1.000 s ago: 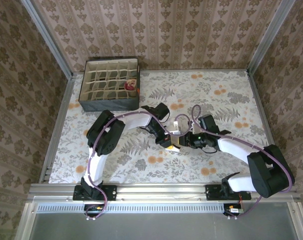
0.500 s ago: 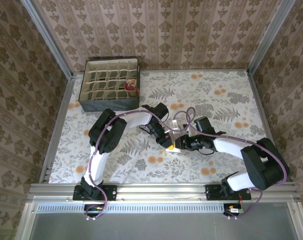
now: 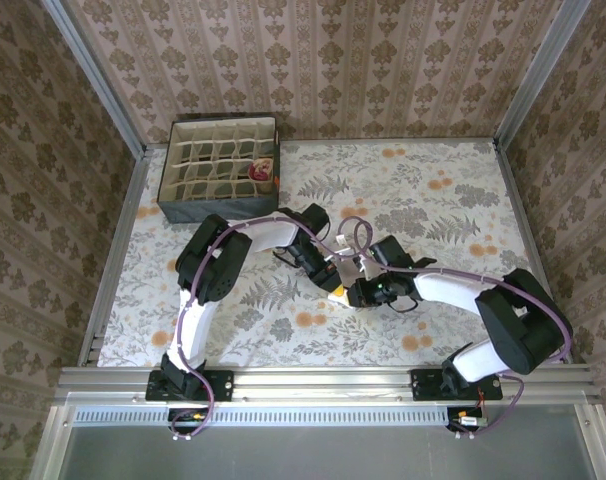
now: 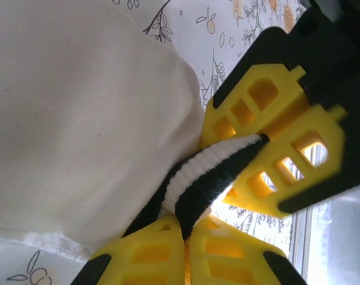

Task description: Roll the socks

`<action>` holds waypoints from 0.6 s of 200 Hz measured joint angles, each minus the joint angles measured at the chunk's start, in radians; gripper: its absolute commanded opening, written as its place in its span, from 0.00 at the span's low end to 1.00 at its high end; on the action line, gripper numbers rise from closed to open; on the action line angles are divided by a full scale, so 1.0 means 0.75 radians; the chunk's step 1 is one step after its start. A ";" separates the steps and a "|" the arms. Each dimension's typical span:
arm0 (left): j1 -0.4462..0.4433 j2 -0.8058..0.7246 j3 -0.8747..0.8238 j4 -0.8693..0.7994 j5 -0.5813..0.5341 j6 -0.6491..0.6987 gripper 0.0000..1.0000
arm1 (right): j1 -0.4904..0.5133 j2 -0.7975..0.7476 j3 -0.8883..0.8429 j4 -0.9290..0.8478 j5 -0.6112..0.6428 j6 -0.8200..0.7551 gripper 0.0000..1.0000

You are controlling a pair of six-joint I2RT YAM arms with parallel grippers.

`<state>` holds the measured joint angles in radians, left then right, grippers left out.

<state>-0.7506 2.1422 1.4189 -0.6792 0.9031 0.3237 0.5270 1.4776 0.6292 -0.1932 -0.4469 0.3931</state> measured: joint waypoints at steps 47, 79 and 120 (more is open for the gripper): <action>0.033 -0.098 -0.167 0.203 -0.022 -0.067 0.21 | -0.012 0.086 0.087 -0.076 -0.016 0.011 0.00; 0.007 -0.229 -0.290 0.328 -0.114 0.022 0.26 | -0.057 0.143 0.127 -0.126 -0.065 0.079 0.00; 0.005 -0.443 -0.537 0.584 -0.240 0.100 0.28 | -0.075 0.192 0.174 -0.184 -0.107 0.089 0.00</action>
<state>-0.7471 1.8099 1.0161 -0.2409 0.7231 0.3985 0.4706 1.6218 0.7597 -0.3309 -0.5274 0.4595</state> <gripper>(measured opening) 0.275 0.064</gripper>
